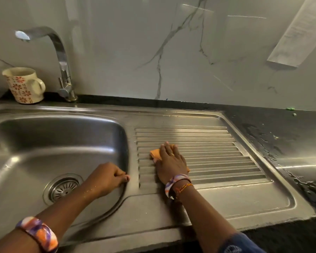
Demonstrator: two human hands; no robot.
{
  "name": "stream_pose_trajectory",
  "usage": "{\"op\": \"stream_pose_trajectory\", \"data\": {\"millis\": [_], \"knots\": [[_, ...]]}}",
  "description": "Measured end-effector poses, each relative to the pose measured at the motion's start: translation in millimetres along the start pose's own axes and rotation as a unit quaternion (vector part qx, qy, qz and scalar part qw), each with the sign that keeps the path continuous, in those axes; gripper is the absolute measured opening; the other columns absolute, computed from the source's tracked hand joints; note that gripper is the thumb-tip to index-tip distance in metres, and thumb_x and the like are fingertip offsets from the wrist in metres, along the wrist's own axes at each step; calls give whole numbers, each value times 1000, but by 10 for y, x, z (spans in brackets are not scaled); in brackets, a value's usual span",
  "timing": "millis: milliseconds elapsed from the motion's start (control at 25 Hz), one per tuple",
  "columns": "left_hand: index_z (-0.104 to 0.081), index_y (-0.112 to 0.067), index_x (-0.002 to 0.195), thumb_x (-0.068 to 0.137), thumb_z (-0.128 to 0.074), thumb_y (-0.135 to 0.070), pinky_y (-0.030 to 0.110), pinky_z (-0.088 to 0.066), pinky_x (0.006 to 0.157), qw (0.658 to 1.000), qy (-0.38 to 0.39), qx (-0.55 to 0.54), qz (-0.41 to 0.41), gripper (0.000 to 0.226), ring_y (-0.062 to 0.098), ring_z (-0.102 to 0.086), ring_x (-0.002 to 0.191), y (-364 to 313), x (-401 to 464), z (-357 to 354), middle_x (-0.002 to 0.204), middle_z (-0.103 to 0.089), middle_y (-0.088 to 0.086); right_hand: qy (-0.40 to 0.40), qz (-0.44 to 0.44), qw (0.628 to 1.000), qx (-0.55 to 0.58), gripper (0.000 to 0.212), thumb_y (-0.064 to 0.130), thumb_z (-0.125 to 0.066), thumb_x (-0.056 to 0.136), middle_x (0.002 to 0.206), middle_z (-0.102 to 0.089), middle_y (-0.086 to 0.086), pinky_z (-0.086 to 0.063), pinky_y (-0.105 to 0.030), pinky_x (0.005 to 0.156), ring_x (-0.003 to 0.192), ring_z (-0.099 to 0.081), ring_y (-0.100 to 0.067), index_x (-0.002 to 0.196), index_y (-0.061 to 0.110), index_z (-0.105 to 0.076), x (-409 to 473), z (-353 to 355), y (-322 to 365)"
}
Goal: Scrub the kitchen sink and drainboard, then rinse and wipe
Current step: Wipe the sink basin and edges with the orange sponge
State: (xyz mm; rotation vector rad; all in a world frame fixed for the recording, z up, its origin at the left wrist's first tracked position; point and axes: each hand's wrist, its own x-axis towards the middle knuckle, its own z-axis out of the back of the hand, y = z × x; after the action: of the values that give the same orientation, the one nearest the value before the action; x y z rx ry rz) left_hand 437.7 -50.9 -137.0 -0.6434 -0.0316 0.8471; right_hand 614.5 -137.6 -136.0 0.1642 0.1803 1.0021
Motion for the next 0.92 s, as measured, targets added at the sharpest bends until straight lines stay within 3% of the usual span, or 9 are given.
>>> {"op": "stream_pose_trajectory", "data": {"millis": [120,240,320,360,480,520,600,720,920], "knots": [[-60,-17,52,87,-64,-30,8,-31,47,999,36,31,-15,38,-5,-48,40,2,-71,30,40,-52,-11,-14,66,997,48,56,18,-41,94,158,-18,2,-14,-31,117,146,-11,-22,148,21,-26,-21,-93,296],[-74,-10,77,83,-67,-30,12,-35,51,994,63,84,-30,22,-1,-49,45,-64,-78,123,52,-55,-7,-8,134,964,231,43,8,-44,92,139,-52,-4,-36,-23,105,129,-47,-23,132,21,-52,-145,-48,363],[-72,-12,72,83,-68,-29,17,-38,54,994,60,88,-27,20,1,-49,50,-133,-40,198,56,-56,-6,-56,148,930,331,39,-3,-46,90,122,-64,-11,-40,-12,96,114,-59,-19,123,10,-61,-258,96,193],[-67,-15,63,83,-67,-29,18,-37,54,994,50,90,-23,24,3,-48,51,-166,-8,226,56,-55,-5,-94,134,923,349,39,-8,-46,89,118,-65,-15,-42,-14,97,111,-60,-20,123,6,-60,-287,162,39],[-51,-16,53,84,-67,-32,22,-31,52,993,21,120,-4,38,12,-44,53,-230,126,249,54,-48,0,-191,-33,941,276,45,-1,-47,91,132,-56,-16,-38,-39,107,126,-50,-30,134,11,-50,-282,402,-644],[-51,-15,55,84,-67,-34,23,-30,51,992,16,123,6,38,15,-44,55,-236,171,237,55,-47,2,-181,-121,955,201,44,11,-46,92,137,-50,-15,-32,-42,111,132,-42,-31,136,13,-46,-261,463,-923],[-53,-13,58,85,-66,-35,25,-29,52,991,22,126,25,37,19,-45,60,-250,259,212,58,-49,6,-68,-274,958,39,55,40,-39,91,149,-32,-14,-16,-50,116,140,-23,-35,140,15,-35,-299,514,-1320],[-58,-14,54,89,-62,-32,21,-36,51,993,29,97,54,39,18,-52,56,-286,408,218,64,-61,9,-1,-299,954,7,65,48,-28,97,158,-1,-13,-4,-53,116,144,0,-39,150,15,-10,-270,406,-1512],[-60,-14,52,91,-60,-20,16,-40,43,991,36,36,120,40,-1,-49,29,-280,612,220,38,-57,-9,-39,-277,960,-10,62,43,-25,99,159,2,-11,-2,-49,117,145,3,-36,151,13,-9,278,444,-1745]]}}
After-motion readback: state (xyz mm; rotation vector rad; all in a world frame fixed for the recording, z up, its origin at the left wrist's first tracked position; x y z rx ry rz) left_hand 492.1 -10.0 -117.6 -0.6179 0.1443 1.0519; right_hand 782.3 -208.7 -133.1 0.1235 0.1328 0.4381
